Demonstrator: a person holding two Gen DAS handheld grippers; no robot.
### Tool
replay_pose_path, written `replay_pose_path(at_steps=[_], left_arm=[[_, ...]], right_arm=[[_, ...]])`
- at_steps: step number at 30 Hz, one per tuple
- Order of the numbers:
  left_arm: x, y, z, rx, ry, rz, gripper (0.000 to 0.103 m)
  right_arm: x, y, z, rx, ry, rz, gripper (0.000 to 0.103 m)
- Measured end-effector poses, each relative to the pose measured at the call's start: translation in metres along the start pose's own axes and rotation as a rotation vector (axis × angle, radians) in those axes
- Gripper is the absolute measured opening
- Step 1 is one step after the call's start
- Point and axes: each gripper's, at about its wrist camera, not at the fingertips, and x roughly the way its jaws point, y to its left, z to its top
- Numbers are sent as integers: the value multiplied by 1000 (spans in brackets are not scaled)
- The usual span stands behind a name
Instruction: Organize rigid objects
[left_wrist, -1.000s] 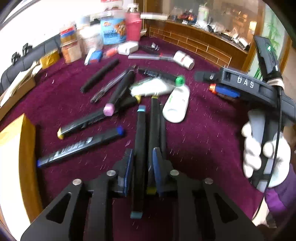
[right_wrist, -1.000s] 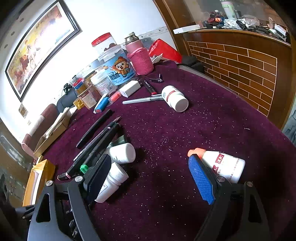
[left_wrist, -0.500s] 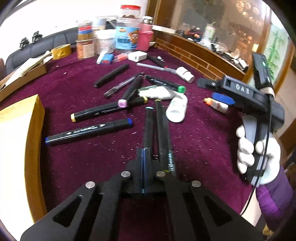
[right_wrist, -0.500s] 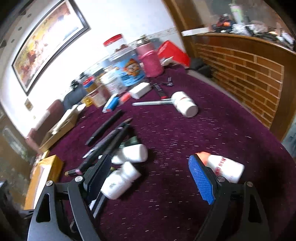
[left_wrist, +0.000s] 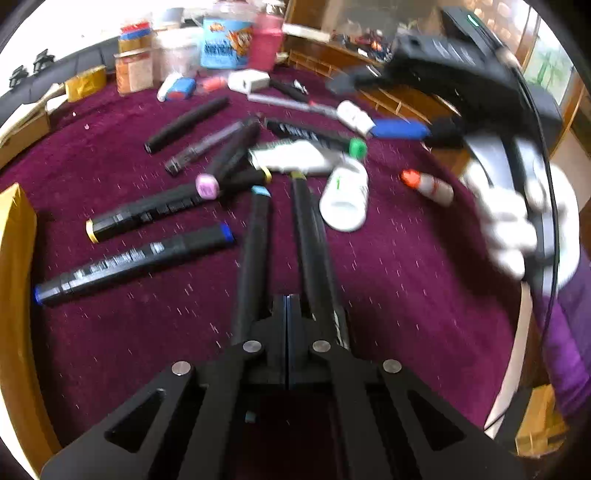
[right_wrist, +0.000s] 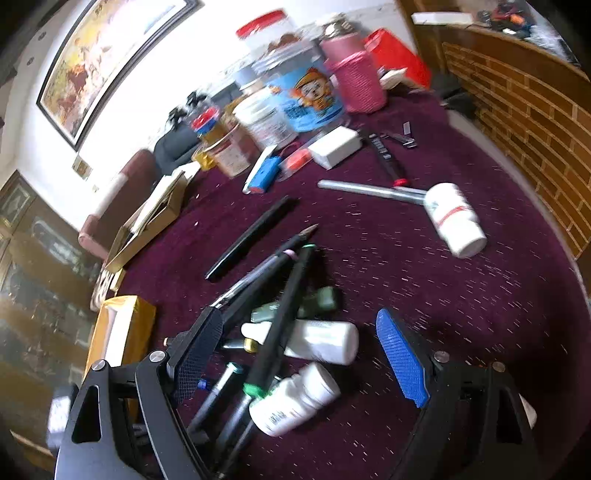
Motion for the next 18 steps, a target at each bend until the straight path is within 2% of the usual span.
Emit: replay_pose_path(at_steps=[3, 5, 6, 7, 8, 9, 10, 12, 18], left_arm=[[3, -2, 4, -23, -22, 13, 0], [3, 4, 5, -61, -31, -3, 0], [2, 4, 5, -75, -33, -6, 0], [1, 4, 4, -82, -40, -2, 0], [-1, 4, 1, -80, -47, 7, 0], [-6, 4, -2, -84, -60, 11, 0], [-8, 5, -3, -91, -68, 5, 0], [-20, 9, -7, -112, -92, -6, 0], [-54, 24, -14, -166, -160, -49, 0]], right_arm=[[15, 12, 10, -41, 36, -24, 80], [31, 20, 16, -47, 87, -20, 64], [39, 23, 17, -44, 109, -20, 59], [48, 26, 18, -47, 139, -26, 49], [58, 29, 18, -60, 170, -54, 34], [63, 30, 18, -66, 185, -72, 24], [66, 29, 16, -66, 196, -78, 18], [61, 29, 13, -62, 184, -77, 13], [23, 29, 4, -37, 116, -9, 13]])
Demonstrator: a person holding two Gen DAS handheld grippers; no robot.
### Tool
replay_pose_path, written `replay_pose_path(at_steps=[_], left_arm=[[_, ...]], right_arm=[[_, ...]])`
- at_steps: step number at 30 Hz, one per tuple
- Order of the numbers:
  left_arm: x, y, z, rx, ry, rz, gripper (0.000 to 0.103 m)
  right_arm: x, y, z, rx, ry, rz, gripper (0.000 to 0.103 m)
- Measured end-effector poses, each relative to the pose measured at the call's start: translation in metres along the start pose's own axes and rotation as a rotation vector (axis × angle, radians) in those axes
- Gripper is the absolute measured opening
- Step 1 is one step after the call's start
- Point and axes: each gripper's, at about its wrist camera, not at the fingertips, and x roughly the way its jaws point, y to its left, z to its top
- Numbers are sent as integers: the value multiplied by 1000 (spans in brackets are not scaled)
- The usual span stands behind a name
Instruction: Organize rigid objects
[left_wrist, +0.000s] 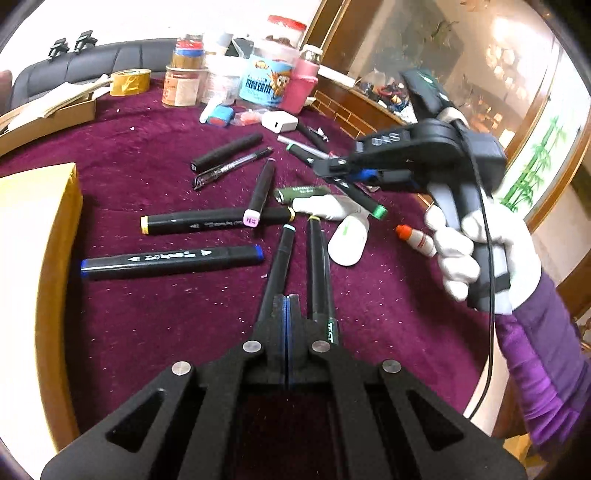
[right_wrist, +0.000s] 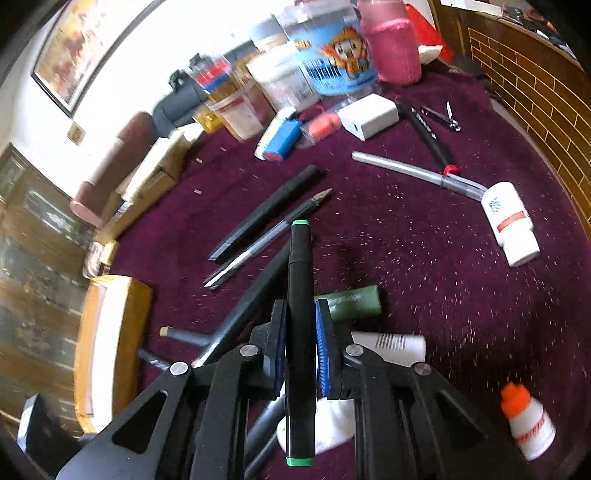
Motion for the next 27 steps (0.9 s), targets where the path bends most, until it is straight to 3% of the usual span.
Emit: replay_pose_path(at_steps=[4, 9, 11, 14, 16, 19, 22, 23, 25, 27], left_arm=[[7, -10, 2, 59, 8, -2, 1], [41, -20, 5, 147, 102, 34, 16], [56, -25, 5, 186, 141, 115, 17], [66, -34, 6, 243, 120, 165, 21], [66, -34, 5, 242, 116, 180, 1], [56, -24, 2, 197, 96, 170, 0], [29, -24, -1, 196, 28, 145, 0], [22, -25, 1, 212, 8, 138, 1], [18, -25, 6, 265, 11, 149, 14], [20, -21, 13, 311, 19, 189, 36]], right_arm=[[-24, 1, -18, 18, -18, 75, 13], [-37, 12, -33, 10, -21, 120, 13], [-41, 16, -39, 5, -28, 133, 13], [-43, 20, -46, -7, -34, 141, 13], [-43, 22, -48, -12, -38, 140, 13], [-43, 27, -52, -21, -41, 154, 13], [-45, 30, -55, -34, -46, 160, 13], [-46, 31, -57, -36, -49, 161, 13], [-46, 32, -57, -35, -49, 167, 13], [-46, 32, -59, -32, -50, 174, 13]])
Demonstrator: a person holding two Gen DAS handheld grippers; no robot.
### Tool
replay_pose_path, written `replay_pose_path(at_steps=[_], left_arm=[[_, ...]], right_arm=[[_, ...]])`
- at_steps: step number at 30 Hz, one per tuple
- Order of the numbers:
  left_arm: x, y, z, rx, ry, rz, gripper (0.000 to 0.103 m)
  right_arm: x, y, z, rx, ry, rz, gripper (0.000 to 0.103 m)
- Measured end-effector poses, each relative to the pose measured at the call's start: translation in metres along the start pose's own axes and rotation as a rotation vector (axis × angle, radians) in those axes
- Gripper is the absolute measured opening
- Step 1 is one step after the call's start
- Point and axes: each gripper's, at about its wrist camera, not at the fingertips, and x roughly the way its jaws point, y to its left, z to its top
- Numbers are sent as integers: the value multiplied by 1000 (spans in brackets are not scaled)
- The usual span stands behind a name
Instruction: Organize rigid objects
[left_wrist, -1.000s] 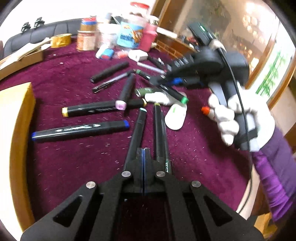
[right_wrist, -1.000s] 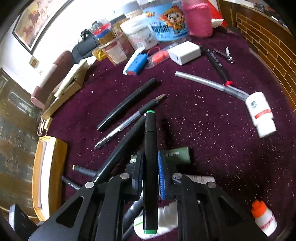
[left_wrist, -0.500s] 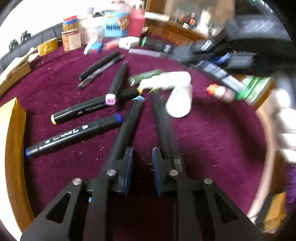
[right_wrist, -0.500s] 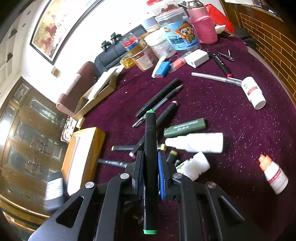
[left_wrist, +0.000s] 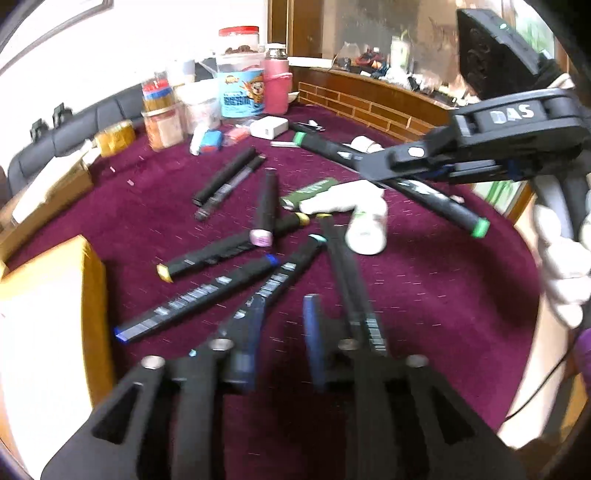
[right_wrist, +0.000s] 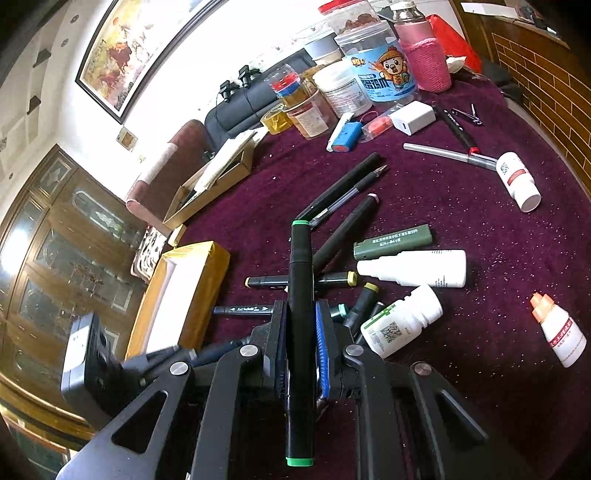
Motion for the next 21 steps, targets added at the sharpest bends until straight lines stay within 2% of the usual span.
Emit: replay_pose_path(at_steps=[2, 5, 6, 8, 10, 11, 12, 16, 19, 21], left_arm=[[9, 3, 3, 31, 35, -15, 46], [31, 4, 3, 82, 109, -10, 46], [41, 3, 4, 98, 137, 19, 46], [49, 2, 3, 119, 141, 39, 46], [48, 0, 3, 111, 143, 9, 37], [46, -1, 3, 97, 155, -22, 17], [44, -4, 1, 93, 167, -47, 12], [41, -24, -1, 136, 169, -8, 12], [50, -28, 7, 114, 135, 6, 17], [54, -27, 9, 81, 110, 2, 15]], right_arm=[[-1, 0, -2, 5, 0, 4, 13], [-3, -2, -3, 9, -2, 8, 13], [-4, -3, -3, 11, -3, 8, 13], [-5, -5, -3, 14, -4, 9, 13], [-5, -8, -3, 21, -3, 14, 13], [-5, -10, -4, 25, -3, 18, 13], [-4, -12, -4, 28, -3, 20, 13], [1, -18, -7, 44, 8, 33, 13], [8, -22, -8, 62, 22, 37, 13], [10, -22, -11, 68, 28, 41, 13]])
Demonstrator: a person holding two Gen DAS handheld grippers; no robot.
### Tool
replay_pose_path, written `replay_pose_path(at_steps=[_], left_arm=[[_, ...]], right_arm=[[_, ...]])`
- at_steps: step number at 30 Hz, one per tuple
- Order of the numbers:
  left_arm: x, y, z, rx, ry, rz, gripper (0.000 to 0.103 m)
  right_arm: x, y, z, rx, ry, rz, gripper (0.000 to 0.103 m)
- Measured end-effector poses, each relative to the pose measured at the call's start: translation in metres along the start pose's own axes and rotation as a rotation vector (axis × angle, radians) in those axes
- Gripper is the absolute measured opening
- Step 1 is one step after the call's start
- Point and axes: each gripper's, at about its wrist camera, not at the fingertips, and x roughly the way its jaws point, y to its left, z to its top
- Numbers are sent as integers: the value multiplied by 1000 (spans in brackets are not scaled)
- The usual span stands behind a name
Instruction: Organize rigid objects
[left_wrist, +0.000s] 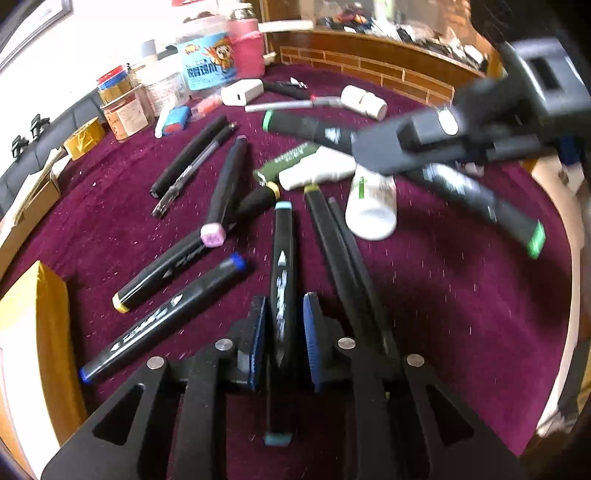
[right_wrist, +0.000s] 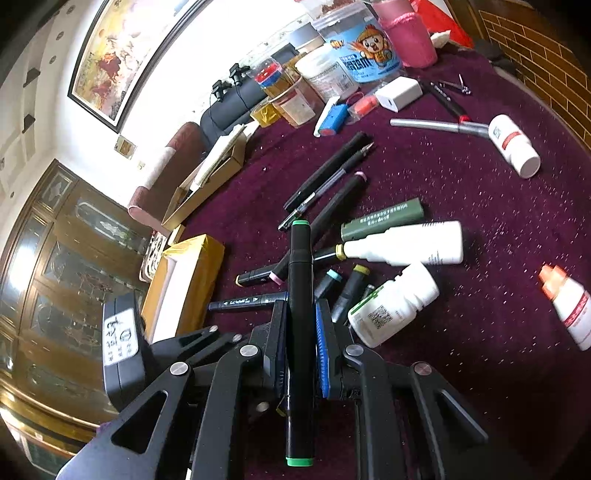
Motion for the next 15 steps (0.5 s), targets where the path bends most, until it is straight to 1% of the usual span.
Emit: replay_pose_path(at_steps=[1, 4, 7, 9, 12, 13, 15], left_arm=[[0, 1, 0, -15, 3, -13, 12], [-10, 6, -6, -56, -15, -48, 11], [-36, 27, -20, -178, -52, -130, 12], [-64, 51, -35, -278, -97, -174, 12], [-104, 84, -50, -373, -169, -176, 12], [-120, 99, -55, -406, -192, -157, 12], [-137, 127, -63, -471, -212, -119, 12]], right_arm=[[0, 1, -1, -2, 1, 1, 13], [-3, 8, -3, -19, -1, 9, 13], [-3, 21, -4, -33, -3, 28, 13], [2, 35, -2, -41, 5, 62, 13], [15, 60, 1, -55, 28, 124, 13], [24, 74, 2, -65, 44, 146, 13], [43, 97, 4, -75, 74, 175, 13]])
